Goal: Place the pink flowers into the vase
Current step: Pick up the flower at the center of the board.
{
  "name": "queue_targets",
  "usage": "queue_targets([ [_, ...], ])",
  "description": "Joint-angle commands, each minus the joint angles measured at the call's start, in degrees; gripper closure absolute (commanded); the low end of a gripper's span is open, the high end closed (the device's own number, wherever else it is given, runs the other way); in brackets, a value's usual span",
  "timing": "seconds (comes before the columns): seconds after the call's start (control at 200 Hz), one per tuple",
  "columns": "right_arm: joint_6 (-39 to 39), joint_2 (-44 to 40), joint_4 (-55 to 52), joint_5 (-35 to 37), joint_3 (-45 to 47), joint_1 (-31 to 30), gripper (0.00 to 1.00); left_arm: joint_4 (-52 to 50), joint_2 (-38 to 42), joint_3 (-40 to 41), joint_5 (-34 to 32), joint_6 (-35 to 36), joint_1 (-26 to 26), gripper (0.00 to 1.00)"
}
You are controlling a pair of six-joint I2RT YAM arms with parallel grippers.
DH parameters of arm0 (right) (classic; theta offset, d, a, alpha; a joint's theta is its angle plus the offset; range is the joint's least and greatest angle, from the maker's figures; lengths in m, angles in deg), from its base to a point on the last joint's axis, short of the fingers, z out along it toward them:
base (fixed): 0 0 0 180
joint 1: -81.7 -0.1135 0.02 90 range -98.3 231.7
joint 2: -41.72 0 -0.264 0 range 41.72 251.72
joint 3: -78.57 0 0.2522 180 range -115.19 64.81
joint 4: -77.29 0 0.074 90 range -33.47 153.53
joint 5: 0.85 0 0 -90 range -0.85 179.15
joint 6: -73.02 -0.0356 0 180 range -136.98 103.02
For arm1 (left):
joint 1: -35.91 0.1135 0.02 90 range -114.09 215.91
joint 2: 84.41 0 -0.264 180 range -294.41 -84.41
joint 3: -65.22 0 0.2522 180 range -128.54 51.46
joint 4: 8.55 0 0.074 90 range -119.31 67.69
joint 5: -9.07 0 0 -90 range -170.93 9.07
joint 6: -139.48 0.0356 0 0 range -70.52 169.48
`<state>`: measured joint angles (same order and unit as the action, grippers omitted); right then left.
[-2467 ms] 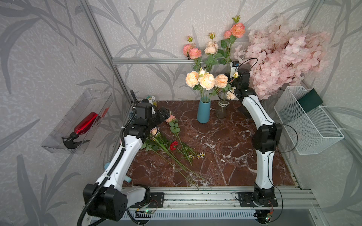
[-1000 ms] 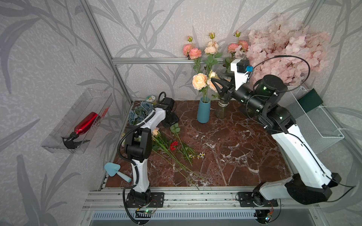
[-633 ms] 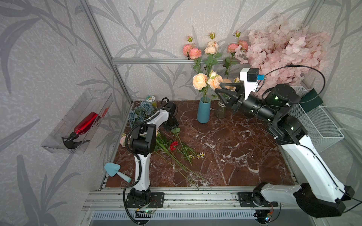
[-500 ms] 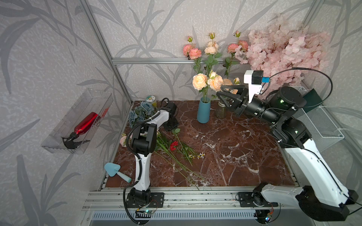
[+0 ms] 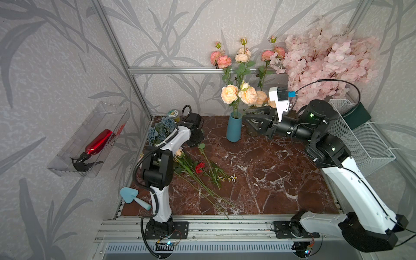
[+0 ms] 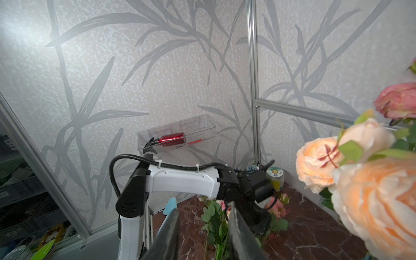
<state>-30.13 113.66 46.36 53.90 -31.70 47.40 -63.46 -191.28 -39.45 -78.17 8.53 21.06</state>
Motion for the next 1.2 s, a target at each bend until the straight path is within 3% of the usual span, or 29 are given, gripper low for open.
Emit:
queue_targets([
  [0.0,-2.5,1.3,-4.1,-4.5,-1.0,-0.9,0.64,2.6,12.1,2.5,0.3,4.1,0.1,1.00],
  [0.125,-1.3,3.1,-8.4,-4.2,-1.7,-3.6,0.67,8.2,23.7,9.9,4.6,5.8,1.8,1.00],
  [0.33,2.9,9.1,-18.8,1.4,-6.4,-11.6,0.73,19.2,38.0,17.8,24.5,3.9,7.7,1.00],
  [0.47,2.4,12.4,-20.4,2.6,-7.4,-14.4,0.74,21.2,42.6,16.5,33.6,1.8,10.0,1.00],
  [0.665,2.9,14.3,-16.3,4.6,-4.1,-16.7,0.73,33.4,43.0,16.1,49.1,-9.7,11.3,1.00],
  [0.94,4.1,16.3,-13.0,6.7,-5.8,-16.7,0.75,41.6,43.4,17.2,56.7,-16.9,11.3,1.00],
  [1.195,4.8,19.5,-11.5,7.2,-9.8,-16.7,0.81,44.9,44.2,18.2,59.5,-19.8,11.2,1.00],
])
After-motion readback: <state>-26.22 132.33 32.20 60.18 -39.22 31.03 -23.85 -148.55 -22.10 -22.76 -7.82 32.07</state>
